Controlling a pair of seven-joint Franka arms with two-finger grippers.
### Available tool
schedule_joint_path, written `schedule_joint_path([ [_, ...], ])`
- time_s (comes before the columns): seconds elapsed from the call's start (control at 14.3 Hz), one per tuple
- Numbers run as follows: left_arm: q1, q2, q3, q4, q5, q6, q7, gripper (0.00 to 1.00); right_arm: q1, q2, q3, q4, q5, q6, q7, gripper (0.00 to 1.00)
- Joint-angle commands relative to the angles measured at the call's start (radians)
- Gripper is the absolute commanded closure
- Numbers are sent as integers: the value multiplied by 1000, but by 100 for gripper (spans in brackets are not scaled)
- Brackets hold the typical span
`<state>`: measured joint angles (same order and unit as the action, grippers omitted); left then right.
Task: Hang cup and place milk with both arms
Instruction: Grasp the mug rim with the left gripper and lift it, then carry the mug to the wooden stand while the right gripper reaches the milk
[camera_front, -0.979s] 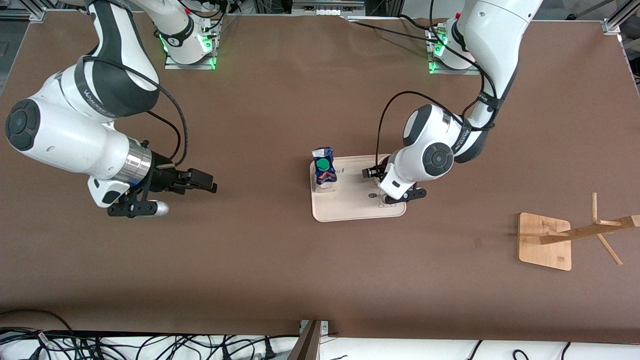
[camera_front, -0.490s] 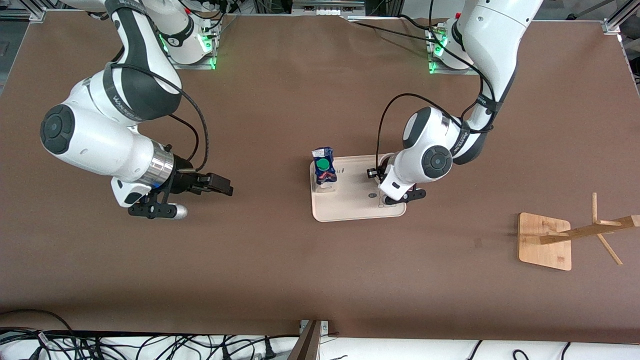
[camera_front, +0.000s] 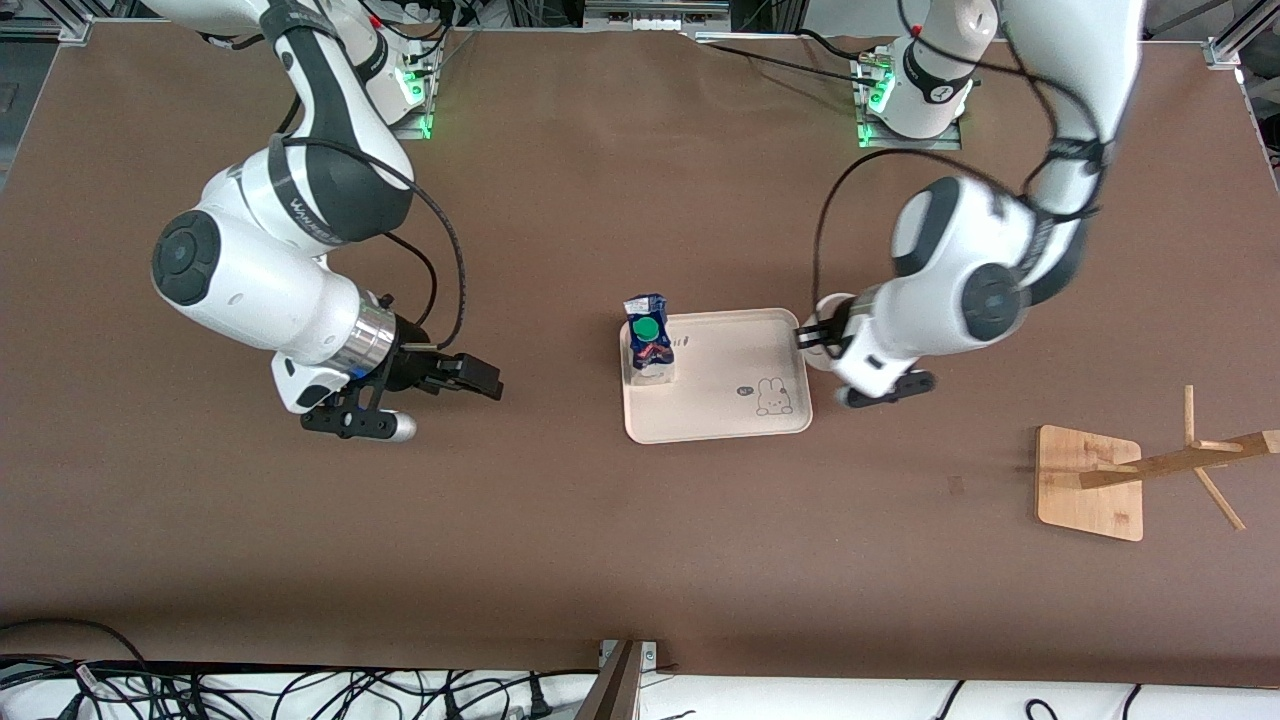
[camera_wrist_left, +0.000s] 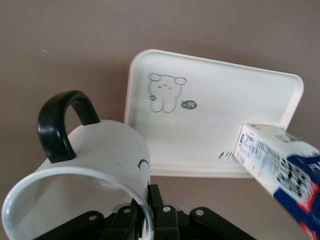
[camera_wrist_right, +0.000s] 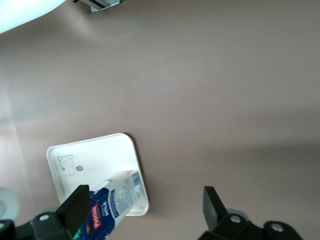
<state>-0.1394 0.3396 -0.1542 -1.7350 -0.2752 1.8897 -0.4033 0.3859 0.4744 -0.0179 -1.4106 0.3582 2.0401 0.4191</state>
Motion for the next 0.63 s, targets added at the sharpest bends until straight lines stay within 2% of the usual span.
schedule_joint_path([
  [0.0,113,-86,18,4,7,-95,196,100,44,12,-7,5,15,40,75,0],
  [0.28,129,-83,28,139,230,-149,239,100,129,36,-7,5,15,103,191,0],
  [0.42,145,-76,44,188,293,-147,268,100,174,59,-7,5,10,153,259,0],
  [0.56,156,-48,96,241,297,-144,413,100,214,73,-7,5,10,192,267,0],
])
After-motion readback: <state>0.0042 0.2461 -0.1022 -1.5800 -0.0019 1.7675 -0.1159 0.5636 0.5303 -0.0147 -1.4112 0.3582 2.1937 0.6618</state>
